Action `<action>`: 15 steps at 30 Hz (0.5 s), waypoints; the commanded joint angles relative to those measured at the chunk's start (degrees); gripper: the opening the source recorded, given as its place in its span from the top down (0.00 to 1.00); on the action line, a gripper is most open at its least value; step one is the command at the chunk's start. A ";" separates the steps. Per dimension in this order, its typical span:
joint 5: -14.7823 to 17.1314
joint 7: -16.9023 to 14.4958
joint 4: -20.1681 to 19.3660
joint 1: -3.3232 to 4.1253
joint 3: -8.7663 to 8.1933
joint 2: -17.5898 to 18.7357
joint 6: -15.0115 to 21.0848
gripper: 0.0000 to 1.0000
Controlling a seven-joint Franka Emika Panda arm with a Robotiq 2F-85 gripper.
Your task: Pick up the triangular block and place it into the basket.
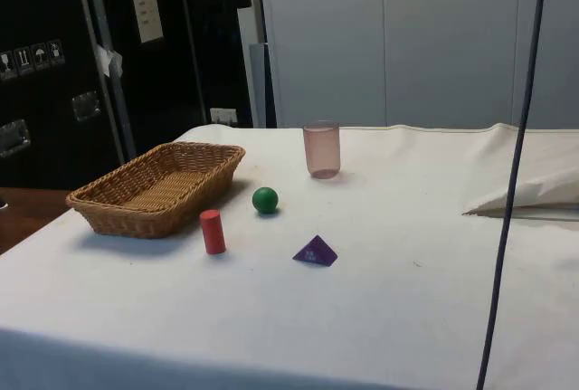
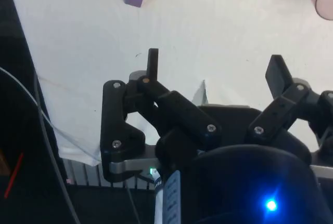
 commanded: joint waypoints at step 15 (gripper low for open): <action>-3.32 4.53 -6.47 0.23 2.92 -4.13 3.67 0.00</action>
